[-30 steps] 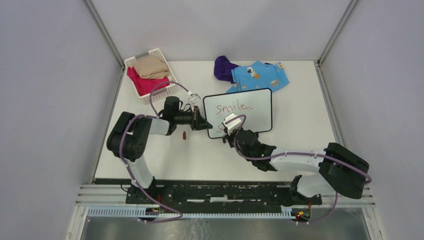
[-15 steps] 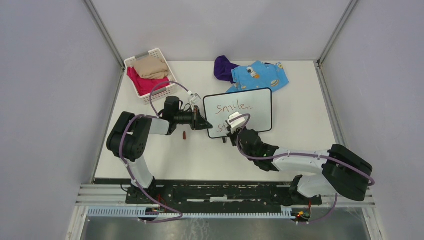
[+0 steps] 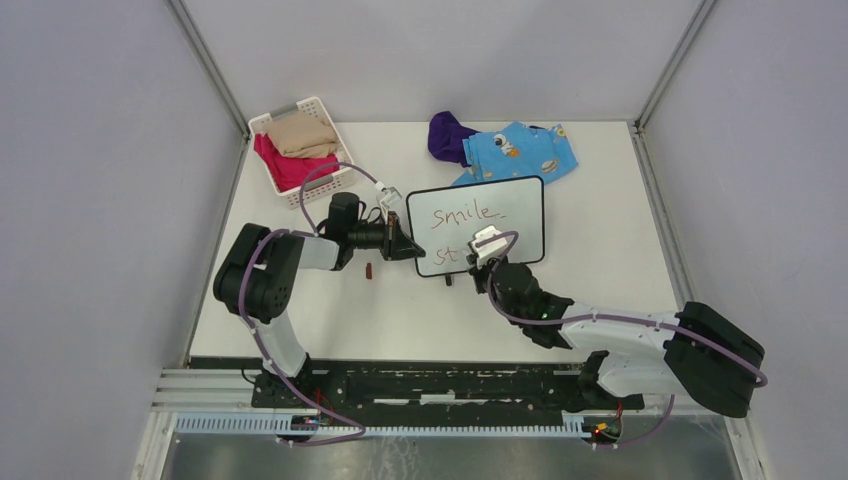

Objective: Write a sentence on the whiteboard

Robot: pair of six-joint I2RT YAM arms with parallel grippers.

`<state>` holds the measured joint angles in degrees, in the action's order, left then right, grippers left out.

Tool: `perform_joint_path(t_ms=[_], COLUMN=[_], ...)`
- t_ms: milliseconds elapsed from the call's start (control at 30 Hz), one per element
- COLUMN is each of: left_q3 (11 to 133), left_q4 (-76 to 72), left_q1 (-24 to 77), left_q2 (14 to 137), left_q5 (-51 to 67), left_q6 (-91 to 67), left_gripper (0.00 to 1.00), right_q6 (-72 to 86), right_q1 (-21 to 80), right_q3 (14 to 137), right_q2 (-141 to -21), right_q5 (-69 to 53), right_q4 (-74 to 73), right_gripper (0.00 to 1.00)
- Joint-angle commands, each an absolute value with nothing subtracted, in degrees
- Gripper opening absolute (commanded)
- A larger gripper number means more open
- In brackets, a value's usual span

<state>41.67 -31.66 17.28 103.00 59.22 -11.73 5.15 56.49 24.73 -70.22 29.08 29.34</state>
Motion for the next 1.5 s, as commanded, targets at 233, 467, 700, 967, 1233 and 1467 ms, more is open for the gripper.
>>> perform_joint_path(t_ms=[233, 467, 700, 967, 1233, 1467], left_q3=[42.1, 42.1, 42.3, 42.3, 42.4, 42.4], left_q4=[-28.3, -28.3, -27.5, -27.4, -27.2, -27.2], left_q1=[17.7, 17.7, 17.7, 17.8, 17.8, 17.8], left_q2=[104.0, 103.9, 104.0, 104.0, 103.9, 103.9], left_q5=[52.8, 52.8, 52.7, 52.6, 52.6, 52.6], left_q6=[-7.6, -7.7, -7.1, -7.1, -7.0, -7.1], left_gripper=[0.02, 0.02, 0.02, 0.02, 0.02, 0.02], right_q6=[5.7, 5.1, 4.8, 4.4, 5.5, 6.2], right_q1=[55.9, 55.7, 55.6, 55.6, 55.6, 55.6], right_q3=[24.3, 25.6, 26.1, 26.9, 24.5, 21.4], right_q2=[-69.0, -70.3, -71.2, -72.4, -72.3, -70.5], right_q5=[29.9, 30.6, 29.7, 27.6, 26.9, 27.8], right_q4=[32.6, 32.7, 33.5, 33.8, 32.4, 31.6], right_gripper=[0.0, 0.0, 0.0, 0.0, 0.0, 0.0])
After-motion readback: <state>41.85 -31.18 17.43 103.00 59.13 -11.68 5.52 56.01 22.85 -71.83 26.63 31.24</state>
